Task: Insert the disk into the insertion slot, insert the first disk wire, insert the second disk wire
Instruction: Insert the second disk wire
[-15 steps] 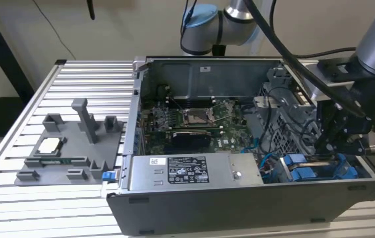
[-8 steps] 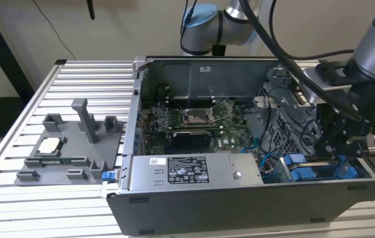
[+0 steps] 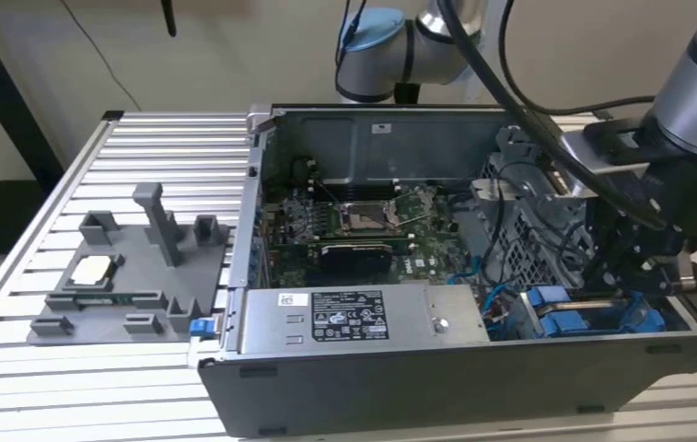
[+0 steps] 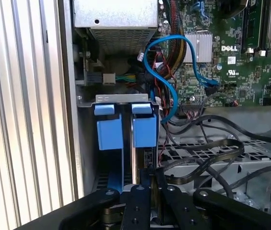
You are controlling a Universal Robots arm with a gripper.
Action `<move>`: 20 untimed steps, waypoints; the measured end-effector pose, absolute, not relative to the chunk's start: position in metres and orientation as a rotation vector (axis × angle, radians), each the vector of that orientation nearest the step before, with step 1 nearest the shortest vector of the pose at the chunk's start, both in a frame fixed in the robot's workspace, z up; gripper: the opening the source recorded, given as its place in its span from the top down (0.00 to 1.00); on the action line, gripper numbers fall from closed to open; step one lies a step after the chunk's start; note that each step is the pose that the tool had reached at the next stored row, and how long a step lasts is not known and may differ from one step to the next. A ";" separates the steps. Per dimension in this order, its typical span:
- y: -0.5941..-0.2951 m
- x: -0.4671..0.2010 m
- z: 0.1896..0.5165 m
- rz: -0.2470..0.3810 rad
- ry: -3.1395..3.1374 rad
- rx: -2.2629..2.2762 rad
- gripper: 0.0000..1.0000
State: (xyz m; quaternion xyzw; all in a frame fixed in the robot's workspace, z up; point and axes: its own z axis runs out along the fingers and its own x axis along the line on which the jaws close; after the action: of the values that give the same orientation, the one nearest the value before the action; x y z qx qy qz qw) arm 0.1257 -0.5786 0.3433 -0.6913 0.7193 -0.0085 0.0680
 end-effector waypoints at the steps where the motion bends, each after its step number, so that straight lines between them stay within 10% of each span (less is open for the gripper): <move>1: -0.579 0.126 0.342 -0.026 2.166 -2.082 0.84; 20: -0.578 0.125 0.374 -0.030 2.167 -2.083 0.76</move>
State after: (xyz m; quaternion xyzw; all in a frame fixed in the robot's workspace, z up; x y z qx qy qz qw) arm 0.1245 -0.5785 0.3741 -0.6914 0.7192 -0.0100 0.0676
